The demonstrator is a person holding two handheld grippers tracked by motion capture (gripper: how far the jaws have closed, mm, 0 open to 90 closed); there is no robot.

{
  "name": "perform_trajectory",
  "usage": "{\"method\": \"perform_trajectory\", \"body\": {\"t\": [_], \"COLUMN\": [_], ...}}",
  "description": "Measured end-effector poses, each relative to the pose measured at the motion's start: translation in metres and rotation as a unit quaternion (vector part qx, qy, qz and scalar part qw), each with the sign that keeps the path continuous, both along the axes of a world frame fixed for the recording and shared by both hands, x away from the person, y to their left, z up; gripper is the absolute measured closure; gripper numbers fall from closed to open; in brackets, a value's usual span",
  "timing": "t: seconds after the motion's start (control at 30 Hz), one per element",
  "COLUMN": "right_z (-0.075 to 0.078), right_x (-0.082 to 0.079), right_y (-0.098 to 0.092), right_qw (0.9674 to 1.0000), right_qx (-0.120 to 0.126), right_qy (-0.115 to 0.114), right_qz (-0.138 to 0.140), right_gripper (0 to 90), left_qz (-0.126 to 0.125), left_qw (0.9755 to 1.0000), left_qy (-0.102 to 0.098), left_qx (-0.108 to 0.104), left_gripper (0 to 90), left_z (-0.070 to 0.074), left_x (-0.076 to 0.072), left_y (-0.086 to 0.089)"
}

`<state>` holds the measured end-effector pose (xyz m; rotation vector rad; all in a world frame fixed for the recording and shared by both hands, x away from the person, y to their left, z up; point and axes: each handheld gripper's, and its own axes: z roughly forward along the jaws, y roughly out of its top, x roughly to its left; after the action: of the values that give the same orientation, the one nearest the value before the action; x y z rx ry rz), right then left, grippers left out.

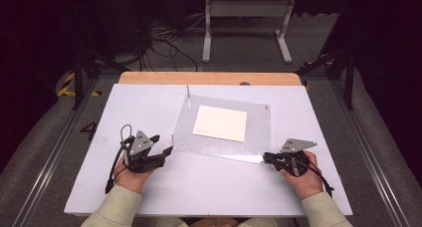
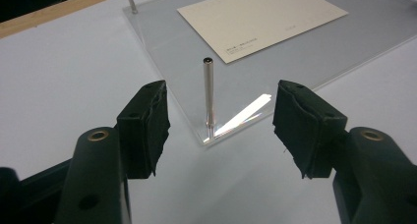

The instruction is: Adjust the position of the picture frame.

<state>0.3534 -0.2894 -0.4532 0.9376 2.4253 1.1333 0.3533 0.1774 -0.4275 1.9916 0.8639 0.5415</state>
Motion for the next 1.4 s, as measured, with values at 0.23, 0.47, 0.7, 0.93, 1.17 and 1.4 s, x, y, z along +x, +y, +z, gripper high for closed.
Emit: {"method": "perform_trajectory", "body": {"t": [0.23,0.47,0.7,0.93,1.17,1.4], "right_z": [-0.002,-0.001,-0.002,-0.005,-0.005,0.022], "right_x": [-0.014,-0.032,-0.052,-0.067,-0.066,-0.035], "right_y": [0.014,0.046,0.087,0.120,0.129,0.087], "right_qw": [0.9995,0.9976,0.9939,0.9898,0.9854,0.9937], "right_qx": [0.023,0.009,0.003,0.011,0.019,0.051], "right_qy": [0.016,0.025,0.022,0.022,0.030,-0.035], "right_qz": [0.018,0.064,0.108,0.140,0.166,0.093], "right_gripper": [82.8,82.8,83.0,83.4,82.4,73.9], "left_qz": [0.001,0.025,0.050,0.066,0.086,0.100], "left_qw": [1.0000,0.9992,0.9967,0.9956,0.9928,0.9912], "left_qy": [0.005,0.027,0.050,0.056,0.070,0.076], "left_qx": [0.002,-0.017,-0.038,-0.036,-0.045,-0.041], "left_gripper": [38.0,36.6,36.1,36.1,41.5,50.5], "left_z": [-0.002,-0.004,-0.008,-0.011,-0.015,-0.017], "left_x": [-0.003,0.001,0.008,0.012,0.020,0.025], "left_y": [0.003,0.018,0.030,0.036,0.042,0.042]}}
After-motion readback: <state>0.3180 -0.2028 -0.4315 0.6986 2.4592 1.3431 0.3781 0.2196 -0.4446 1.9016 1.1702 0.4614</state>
